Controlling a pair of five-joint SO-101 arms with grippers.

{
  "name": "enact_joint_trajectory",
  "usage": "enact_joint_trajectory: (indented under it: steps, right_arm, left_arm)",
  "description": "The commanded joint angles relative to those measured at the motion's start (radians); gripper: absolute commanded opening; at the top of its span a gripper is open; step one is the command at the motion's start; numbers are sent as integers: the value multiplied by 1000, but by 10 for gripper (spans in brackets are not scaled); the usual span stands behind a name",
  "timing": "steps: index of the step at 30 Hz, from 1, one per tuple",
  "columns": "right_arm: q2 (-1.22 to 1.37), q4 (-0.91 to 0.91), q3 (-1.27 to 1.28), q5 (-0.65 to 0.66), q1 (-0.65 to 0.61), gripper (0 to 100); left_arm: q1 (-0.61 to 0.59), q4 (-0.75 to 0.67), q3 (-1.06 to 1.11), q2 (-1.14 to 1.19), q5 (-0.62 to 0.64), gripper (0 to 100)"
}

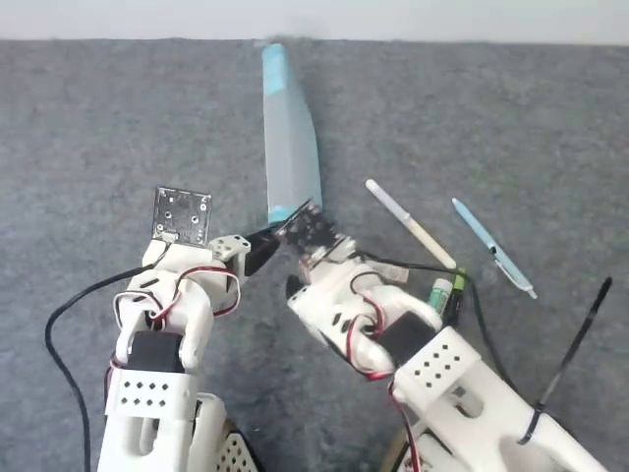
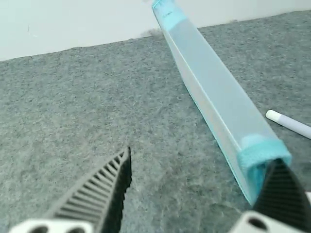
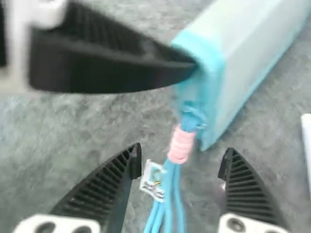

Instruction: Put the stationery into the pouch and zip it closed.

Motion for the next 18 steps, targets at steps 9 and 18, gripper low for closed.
enact_joint_trajectory:
  steps: [9,18]
  right_arm:
    - [374,-30,-209,-34,50,289]
    - [555,-166,-261,-35,50,288]
  left_arm:
    - [6,-35,-28,6,17,400]
    - [8,-35,-28,8,17,400]
